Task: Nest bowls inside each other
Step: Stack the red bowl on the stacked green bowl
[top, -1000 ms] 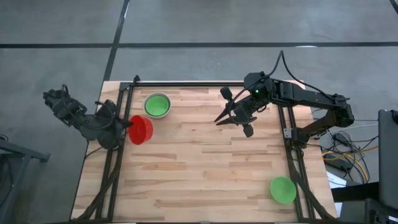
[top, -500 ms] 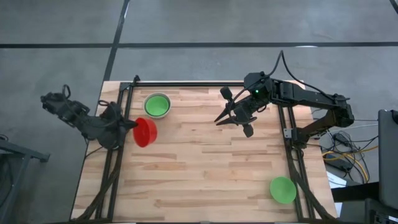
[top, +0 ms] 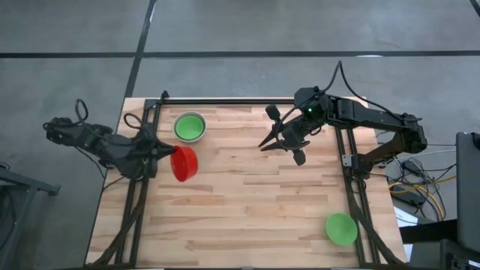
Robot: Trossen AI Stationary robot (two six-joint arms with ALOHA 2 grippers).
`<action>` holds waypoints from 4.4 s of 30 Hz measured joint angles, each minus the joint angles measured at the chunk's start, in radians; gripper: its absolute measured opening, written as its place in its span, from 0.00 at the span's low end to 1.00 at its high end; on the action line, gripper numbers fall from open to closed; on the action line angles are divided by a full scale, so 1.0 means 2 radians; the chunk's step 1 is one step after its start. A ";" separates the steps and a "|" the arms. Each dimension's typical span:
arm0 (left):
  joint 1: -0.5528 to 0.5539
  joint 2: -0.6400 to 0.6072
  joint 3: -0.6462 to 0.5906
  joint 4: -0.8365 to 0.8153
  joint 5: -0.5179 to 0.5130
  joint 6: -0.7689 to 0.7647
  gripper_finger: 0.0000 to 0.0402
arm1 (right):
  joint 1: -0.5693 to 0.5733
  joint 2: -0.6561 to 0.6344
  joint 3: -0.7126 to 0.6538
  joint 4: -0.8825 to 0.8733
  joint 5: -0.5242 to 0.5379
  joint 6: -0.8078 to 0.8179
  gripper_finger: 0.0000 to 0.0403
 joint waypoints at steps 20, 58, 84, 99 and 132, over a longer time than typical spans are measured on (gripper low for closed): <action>0.273 0.052 -0.003 0.084 0.221 0.110 0.01 | 0.000 0.000 0.000 0.000 0.000 0.000 0.13; 0.562 0.121 0.026 -0.086 0.291 -0.019 0.01 | 0.000 0.000 0.000 0.000 0.000 0.000 0.13; 0.652 0.227 0.076 -0.180 0.305 -0.039 0.02 | 0.000 0.000 0.000 0.000 0.000 0.000 0.13; 0.653 0.291 0.076 -0.140 0.305 -0.027 0.01 | 0.000 0.000 0.000 0.000 0.000 0.000 0.13; 0.663 0.310 0.074 -0.142 0.289 -0.021 0.05 | 0.000 0.000 0.000 0.000 0.000 -0.001 0.13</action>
